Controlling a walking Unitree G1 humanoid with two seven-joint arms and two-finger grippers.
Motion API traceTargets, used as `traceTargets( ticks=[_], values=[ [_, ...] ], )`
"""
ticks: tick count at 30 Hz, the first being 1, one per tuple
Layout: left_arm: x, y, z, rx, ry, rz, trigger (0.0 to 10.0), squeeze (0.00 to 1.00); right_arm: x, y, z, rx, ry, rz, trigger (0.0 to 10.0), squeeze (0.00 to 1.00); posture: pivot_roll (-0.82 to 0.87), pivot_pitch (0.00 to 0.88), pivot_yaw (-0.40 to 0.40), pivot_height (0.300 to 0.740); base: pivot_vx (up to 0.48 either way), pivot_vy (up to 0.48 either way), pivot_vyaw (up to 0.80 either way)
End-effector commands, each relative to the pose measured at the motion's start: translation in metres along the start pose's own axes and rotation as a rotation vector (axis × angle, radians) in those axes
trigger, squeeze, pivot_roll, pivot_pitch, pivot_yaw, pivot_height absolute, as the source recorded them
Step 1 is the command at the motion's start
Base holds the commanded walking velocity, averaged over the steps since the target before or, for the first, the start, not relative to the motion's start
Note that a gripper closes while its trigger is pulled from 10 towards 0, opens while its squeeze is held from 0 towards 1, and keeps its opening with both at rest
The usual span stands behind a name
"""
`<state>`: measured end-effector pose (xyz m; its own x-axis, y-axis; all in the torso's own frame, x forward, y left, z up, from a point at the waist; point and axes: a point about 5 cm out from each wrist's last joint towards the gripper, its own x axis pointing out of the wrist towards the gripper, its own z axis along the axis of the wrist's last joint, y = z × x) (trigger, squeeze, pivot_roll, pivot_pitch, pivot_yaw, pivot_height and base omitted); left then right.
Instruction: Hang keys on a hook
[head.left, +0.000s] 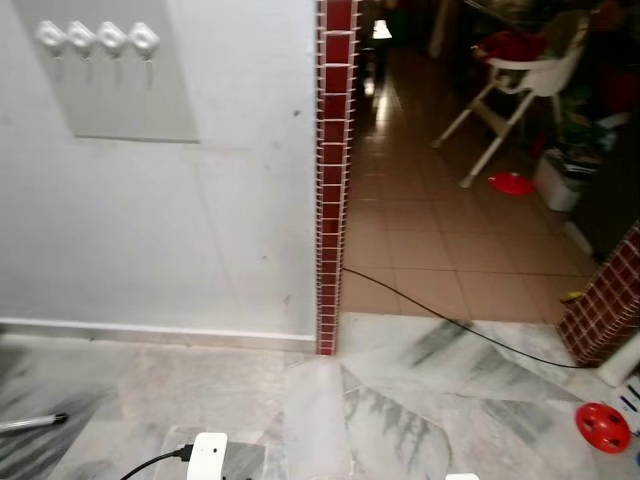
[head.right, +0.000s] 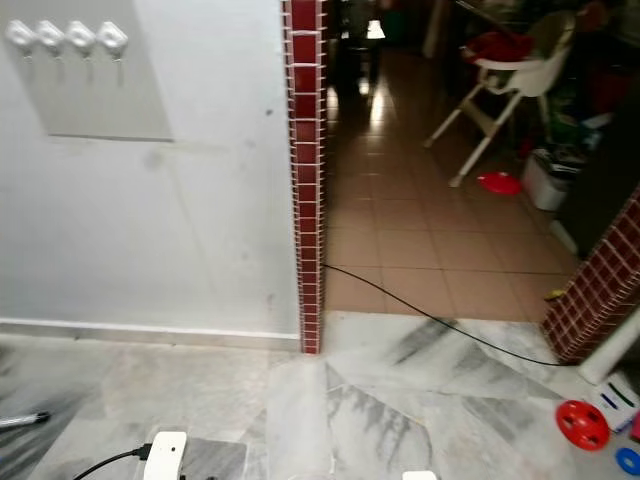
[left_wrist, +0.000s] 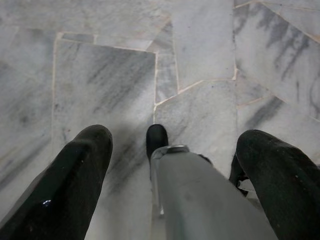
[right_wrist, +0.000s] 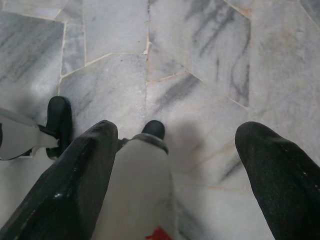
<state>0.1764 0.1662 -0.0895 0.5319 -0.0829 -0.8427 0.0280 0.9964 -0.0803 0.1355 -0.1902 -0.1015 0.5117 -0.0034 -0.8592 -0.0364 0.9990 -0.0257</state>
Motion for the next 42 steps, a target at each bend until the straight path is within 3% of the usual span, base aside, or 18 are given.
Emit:
traceTargets(
  ticks=[1,16,42],
  values=[
    [0.0,0.0015,0.0021,0.005,-0.007,0.006,10.0,0.0,0.0,-0.0009,0.0002,0.002,0.002,-0.002,10.0,0.0,-0.04,0.0,0.019,0.74,0.0,0.0,0.8],
    [0.0002,0.0019,0.0038,-0.019,-0.013,0.004,10.0,0.0,0.0006,-0.0011,0.0031,0.001,-0.003,0.0,10.0,0.0,-0.03,0.0,0.015,0.74,0.0,0.0,0.8],
    [0.0001,0.0024,0.0032,-0.015,-0.011,0.009,10.0,0.0,0.0006,-0.0007,0.0022,-0.004,0.003,0.001,10.0,0.0,-0.03,0.0,0.014,0.74,0.0,0.39,0.8]
  ],
)
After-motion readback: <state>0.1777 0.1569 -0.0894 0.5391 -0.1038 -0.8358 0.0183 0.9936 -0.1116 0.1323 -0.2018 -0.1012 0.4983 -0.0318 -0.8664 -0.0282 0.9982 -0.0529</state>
